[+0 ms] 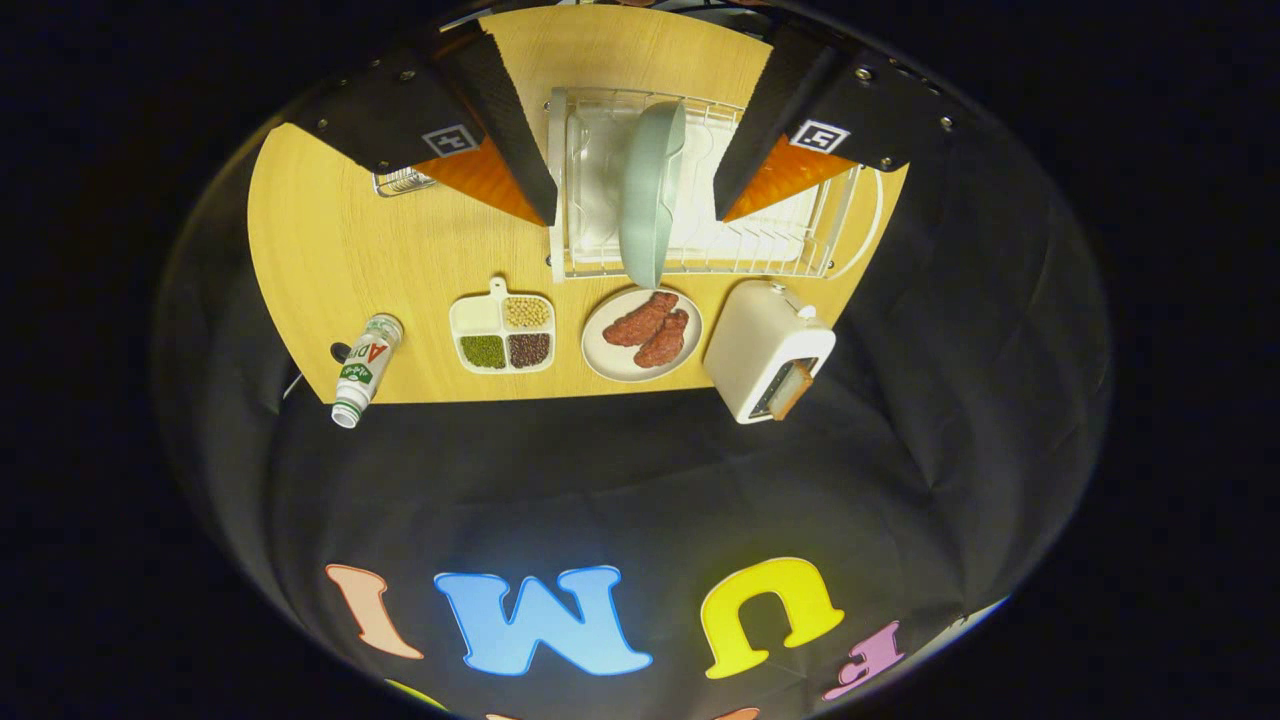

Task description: Take the plate from the dish rack, then take the spoon from the basket and place it into the plate.

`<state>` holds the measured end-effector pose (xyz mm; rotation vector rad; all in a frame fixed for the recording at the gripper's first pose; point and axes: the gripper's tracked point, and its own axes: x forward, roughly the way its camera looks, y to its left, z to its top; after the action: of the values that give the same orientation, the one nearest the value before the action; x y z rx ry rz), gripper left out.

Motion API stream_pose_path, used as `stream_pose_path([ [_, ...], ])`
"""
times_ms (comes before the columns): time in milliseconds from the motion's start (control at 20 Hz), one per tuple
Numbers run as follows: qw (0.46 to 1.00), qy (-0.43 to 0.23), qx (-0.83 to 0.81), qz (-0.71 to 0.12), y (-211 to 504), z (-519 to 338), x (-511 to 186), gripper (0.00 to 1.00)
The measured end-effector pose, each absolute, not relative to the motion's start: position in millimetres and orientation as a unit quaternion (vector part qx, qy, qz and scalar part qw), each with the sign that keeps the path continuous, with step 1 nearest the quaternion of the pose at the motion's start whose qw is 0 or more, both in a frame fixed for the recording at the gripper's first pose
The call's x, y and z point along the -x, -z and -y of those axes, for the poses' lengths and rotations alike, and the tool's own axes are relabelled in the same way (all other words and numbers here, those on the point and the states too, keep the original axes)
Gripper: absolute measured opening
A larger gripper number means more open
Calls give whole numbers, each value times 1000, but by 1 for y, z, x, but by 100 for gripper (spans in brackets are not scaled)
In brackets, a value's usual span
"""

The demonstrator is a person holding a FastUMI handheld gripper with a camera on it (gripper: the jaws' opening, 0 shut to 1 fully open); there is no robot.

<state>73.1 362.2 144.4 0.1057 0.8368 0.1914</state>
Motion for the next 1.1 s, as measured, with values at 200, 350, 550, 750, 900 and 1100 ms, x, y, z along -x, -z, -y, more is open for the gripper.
stream_pose_path([
  [200, 895, -59, -22, -441, -117, -370, -84, 88],
  [350, 889, -25, 2, -457, -102, -375, -90, 87],
  [550, 879, 35, 41, -475, -83, -371, -98, 58],
  [750, 879, 63, 54, -469, -82, -375, -98, 18],
  [900, 877, 80, 90, -466, -87, -382, -95, 14],
  [1100, 873, 110, 159, -447, -111, -392, -97, 14],
])
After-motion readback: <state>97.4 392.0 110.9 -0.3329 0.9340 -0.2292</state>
